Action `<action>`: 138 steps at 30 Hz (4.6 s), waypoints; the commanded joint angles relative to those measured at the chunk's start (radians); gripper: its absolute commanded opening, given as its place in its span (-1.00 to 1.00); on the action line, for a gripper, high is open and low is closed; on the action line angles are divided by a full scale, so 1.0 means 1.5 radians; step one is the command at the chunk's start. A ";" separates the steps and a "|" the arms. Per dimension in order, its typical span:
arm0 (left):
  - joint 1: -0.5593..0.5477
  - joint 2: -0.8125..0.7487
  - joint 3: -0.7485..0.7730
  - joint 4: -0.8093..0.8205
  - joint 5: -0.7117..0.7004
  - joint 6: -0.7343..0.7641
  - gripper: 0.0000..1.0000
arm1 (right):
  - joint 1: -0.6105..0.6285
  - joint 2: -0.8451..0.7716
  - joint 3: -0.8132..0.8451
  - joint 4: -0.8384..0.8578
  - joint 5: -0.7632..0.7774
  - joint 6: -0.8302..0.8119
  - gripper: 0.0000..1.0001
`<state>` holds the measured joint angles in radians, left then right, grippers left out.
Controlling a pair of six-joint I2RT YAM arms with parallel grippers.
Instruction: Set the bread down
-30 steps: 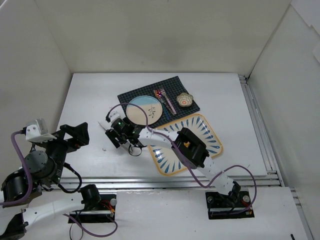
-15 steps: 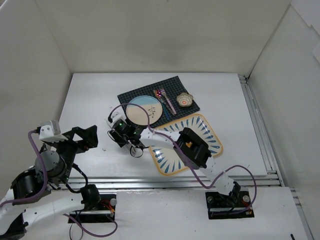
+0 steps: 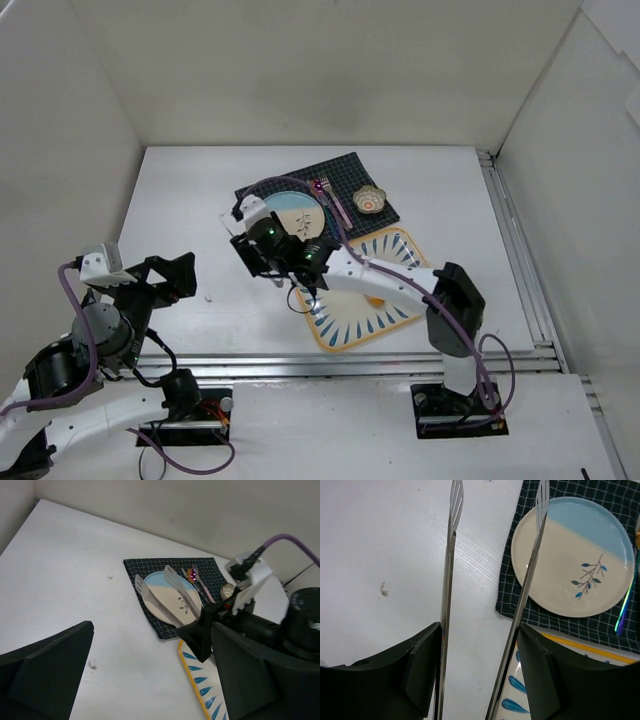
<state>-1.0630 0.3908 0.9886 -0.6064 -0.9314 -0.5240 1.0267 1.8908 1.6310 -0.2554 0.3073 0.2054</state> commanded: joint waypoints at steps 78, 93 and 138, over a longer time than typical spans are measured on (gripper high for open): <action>-0.018 -0.034 -0.101 0.077 0.026 0.012 0.99 | -0.025 -0.584 -0.587 -0.139 0.132 0.310 -0.36; -0.018 -0.008 -0.106 0.086 0.016 0.018 0.99 | -0.024 -0.380 -0.233 -0.130 0.129 0.117 -0.29; -0.018 0.003 -0.115 0.079 -0.009 0.016 0.99 | -0.170 0.115 0.138 -0.103 -0.026 -0.044 0.14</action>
<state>-1.0855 0.3599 0.8185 -0.5400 -0.9218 -0.5072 0.7780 2.1288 1.8027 -0.4622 0.2424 0.1379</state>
